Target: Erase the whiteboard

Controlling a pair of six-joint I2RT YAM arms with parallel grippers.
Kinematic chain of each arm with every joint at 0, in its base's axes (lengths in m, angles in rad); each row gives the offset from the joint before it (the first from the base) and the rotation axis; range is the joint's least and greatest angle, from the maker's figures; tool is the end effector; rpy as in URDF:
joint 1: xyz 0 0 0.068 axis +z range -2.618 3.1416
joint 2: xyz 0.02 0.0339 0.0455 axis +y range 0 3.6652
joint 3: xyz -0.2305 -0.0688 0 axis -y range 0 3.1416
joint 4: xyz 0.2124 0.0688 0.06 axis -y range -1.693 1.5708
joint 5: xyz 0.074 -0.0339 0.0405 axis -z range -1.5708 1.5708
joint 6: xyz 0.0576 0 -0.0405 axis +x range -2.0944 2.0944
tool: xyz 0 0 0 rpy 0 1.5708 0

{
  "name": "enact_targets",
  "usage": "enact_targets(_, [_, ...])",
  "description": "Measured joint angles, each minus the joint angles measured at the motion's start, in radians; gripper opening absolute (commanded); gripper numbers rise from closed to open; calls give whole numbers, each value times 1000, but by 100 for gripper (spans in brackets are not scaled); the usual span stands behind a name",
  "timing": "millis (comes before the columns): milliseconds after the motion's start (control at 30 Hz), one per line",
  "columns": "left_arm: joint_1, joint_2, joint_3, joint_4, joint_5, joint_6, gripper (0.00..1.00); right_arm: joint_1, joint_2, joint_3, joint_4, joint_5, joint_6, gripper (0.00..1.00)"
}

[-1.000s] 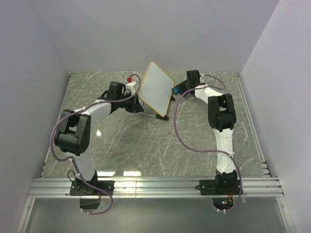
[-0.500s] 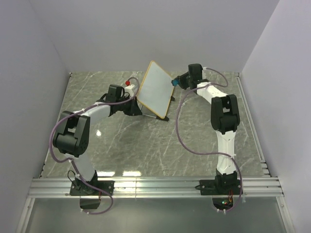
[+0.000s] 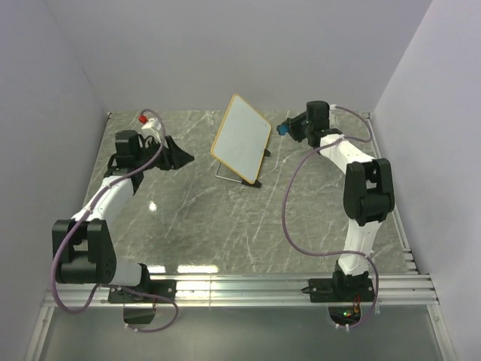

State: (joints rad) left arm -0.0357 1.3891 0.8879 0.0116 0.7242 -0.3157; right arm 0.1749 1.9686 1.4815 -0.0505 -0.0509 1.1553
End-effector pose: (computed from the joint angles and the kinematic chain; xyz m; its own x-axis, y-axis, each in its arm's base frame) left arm 0.2953 -0.0487 0.2357 -0.6365 -0.2100 -0.7422 0.4349 0.6969 -0.5702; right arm 0.4309 0.0791 0.2123 -0.4019 0.8569 -0.3229 0.3738 0.4754 0.7964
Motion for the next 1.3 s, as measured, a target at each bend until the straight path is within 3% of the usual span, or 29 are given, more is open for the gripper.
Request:
enact_targets(333, [53,229,164,212,185,-188,57,-5,-50,-60,-32,-17,-43,0])
enact_targets(533, [43,410,413,229,262,-225,56,-7,-102,-85,-45,-31,-75,0])
enact_targets(733, [-30,576,695,100,283,-158,56,-15,-125,-154,-45,-45,-82,0])
enact_targets(900, [-102,674,817,-23,275,-96,56,-21,-125,-181,-50,-48,-85,0])
enact_targets(1067, [-145,760,916,-150,227,-34,55,-32,-130,-192,-38,-48,-91,0])
enact_targets(1300, [-150,763,948,-213,148,23,55,-61,-148,-248,-40,-49,-91,0])
